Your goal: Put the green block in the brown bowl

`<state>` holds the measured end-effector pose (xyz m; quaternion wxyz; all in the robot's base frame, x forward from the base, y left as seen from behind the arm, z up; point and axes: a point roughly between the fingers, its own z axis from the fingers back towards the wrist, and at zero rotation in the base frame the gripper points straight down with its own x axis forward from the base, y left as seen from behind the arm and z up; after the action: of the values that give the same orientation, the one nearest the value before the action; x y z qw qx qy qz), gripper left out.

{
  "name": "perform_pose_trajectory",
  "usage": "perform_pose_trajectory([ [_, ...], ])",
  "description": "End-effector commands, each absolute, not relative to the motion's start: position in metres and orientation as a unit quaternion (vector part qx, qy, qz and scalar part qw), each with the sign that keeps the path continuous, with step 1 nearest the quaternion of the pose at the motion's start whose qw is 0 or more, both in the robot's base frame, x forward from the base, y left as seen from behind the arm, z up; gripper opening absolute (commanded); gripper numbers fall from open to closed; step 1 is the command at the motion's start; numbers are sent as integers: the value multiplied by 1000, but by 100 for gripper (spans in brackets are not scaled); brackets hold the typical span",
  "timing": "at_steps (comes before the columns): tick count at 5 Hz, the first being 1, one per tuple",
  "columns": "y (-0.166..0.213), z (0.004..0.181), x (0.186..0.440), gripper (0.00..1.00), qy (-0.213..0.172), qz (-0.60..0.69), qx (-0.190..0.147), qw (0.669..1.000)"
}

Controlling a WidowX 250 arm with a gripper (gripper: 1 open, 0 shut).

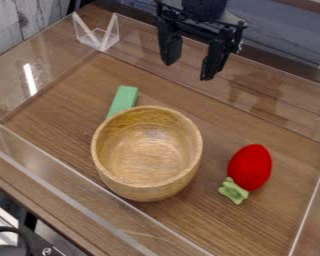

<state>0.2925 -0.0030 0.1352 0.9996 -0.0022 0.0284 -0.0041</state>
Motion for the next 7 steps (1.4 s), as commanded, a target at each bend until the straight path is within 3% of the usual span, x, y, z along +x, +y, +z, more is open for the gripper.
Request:
perform_pose_trajectory([
  [1,12,120,292,100,40,10,-3,999],
  [2,48,105,284,0,36,25,-1,999],
  [3,73,104,269,100,23,18,-4,1000],
  [4,90,100,266,0,-2,14,-9,1000],
  [5,91,98,275,100,-12,-5,-11,1000],
  [7,105,86,288,100,-23,-3,-13,1000],
])
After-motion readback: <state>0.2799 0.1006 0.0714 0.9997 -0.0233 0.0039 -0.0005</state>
